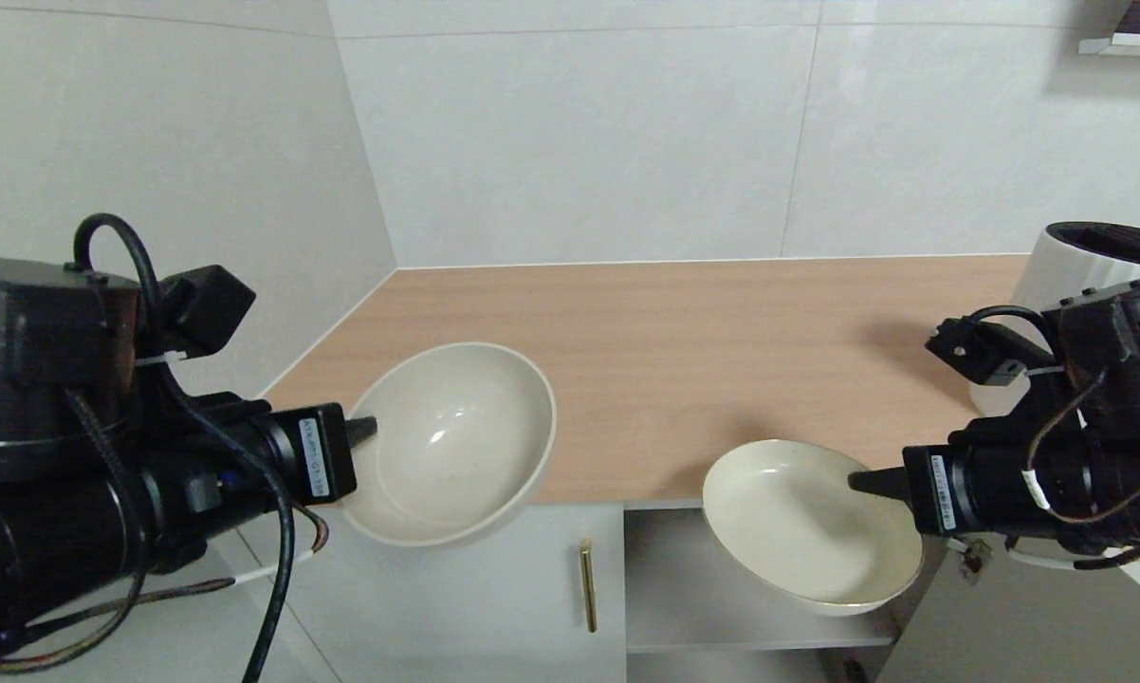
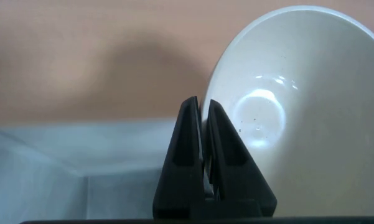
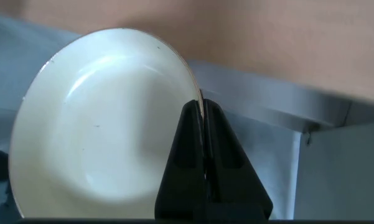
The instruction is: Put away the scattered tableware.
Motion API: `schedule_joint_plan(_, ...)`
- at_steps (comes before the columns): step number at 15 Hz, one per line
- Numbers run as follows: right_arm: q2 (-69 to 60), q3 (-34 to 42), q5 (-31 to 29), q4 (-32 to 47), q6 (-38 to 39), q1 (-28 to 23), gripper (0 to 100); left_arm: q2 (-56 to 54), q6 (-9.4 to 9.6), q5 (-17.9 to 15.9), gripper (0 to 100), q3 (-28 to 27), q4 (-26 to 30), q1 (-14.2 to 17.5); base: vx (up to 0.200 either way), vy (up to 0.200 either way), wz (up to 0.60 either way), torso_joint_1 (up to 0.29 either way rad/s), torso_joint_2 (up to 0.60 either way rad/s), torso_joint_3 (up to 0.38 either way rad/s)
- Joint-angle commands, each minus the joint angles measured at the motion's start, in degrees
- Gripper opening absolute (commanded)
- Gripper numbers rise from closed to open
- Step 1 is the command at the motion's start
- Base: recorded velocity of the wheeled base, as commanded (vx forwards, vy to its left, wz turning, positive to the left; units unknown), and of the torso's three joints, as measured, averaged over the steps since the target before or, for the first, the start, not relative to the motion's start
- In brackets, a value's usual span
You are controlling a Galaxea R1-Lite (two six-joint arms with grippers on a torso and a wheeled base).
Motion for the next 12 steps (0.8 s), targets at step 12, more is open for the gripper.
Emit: schedule_joint_plan(12, -1.50, 2.42, 0.30, -0.38, -0.06, -0.71, 0, -0.08, 0.04, -1.92, 0, 2.49, -0.17, 0.04, -0.100, 0.000, 0.00, 0.002, 0.00, 0.001)
